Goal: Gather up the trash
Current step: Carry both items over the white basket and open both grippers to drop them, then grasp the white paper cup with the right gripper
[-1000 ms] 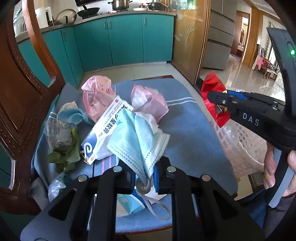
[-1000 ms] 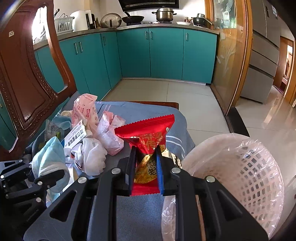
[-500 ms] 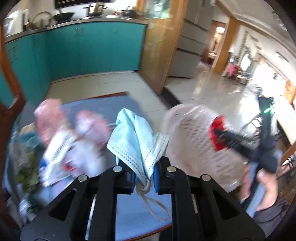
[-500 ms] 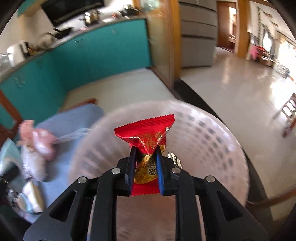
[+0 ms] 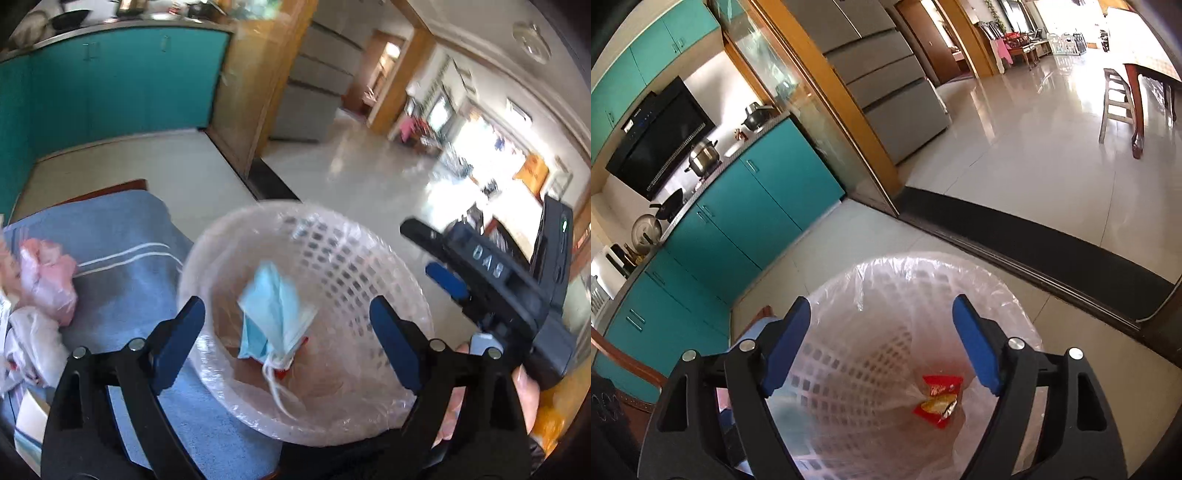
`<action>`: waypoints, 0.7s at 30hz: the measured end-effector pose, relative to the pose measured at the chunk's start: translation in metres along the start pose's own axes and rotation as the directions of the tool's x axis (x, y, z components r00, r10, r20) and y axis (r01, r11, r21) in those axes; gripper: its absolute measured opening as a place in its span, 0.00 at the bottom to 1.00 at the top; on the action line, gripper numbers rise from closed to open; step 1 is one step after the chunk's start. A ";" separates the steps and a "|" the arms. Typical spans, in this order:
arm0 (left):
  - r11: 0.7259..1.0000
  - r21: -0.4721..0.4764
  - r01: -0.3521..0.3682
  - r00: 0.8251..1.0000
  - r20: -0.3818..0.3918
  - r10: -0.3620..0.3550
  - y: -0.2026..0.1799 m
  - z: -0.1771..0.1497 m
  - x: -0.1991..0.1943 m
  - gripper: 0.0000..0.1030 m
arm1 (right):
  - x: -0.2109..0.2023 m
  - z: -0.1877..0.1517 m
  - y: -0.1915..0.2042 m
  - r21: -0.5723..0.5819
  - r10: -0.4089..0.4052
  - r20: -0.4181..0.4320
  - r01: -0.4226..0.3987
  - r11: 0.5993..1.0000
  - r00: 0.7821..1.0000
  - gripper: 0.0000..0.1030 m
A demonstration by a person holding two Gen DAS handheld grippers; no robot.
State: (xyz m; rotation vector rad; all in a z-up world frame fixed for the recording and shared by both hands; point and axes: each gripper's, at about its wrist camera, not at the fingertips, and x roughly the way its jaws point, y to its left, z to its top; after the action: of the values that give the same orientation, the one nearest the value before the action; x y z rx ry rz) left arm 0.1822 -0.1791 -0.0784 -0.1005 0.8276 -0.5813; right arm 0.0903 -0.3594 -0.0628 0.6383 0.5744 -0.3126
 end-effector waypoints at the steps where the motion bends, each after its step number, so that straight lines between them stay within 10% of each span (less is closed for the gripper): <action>1: 1.000 -0.002 -0.025 1.000 -0.004 0.025 0.004 0.000 -0.005 0.88 | 0.001 -0.001 0.006 -0.025 0.013 -0.002 -0.013 1.000 1.000 0.76; 4: 0.985 -0.014 -0.171 0.985 0.024 0.171 0.023 -0.006 -0.023 0.88 | 0.003 -0.002 0.024 -0.100 0.052 0.001 -0.051 0.994 0.999 0.78; 9: 0.882 -0.057 -0.467 0.881 0.054 0.470 0.081 -0.041 -0.076 0.90 | 0.000 -0.035 0.091 -0.339 0.210 -0.078 -0.224 0.914 0.974 0.80; 13: 0.771 -0.118 -0.626 0.778 -0.041 0.626 0.139 -0.071 -0.110 0.91 | 0.011 -0.091 0.154 -0.528 0.290 -0.321 -0.424 0.735 0.902 0.80; 16: 0.708 -0.160 -0.688 0.723 -0.067 0.688 0.167 -0.092 -0.148 0.91 | 0.021 -0.143 0.192 -0.555 0.281 -0.526 -0.575 0.601 0.802 0.80; 21: 0.705 -0.269 -0.657 0.746 -0.097 0.659 0.199 -0.120 -0.188 0.90 | 0.023 -0.200 0.219 -0.521 0.241 -0.682 -0.690 0.502 0.690 0.86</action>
State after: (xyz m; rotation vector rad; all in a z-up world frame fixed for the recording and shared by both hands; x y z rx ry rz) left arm 0.0851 0.1028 -0.0959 -0.0630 0.8694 0.2310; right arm 0.1245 -0.0668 -0.1047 0.0095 0.9505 0.6956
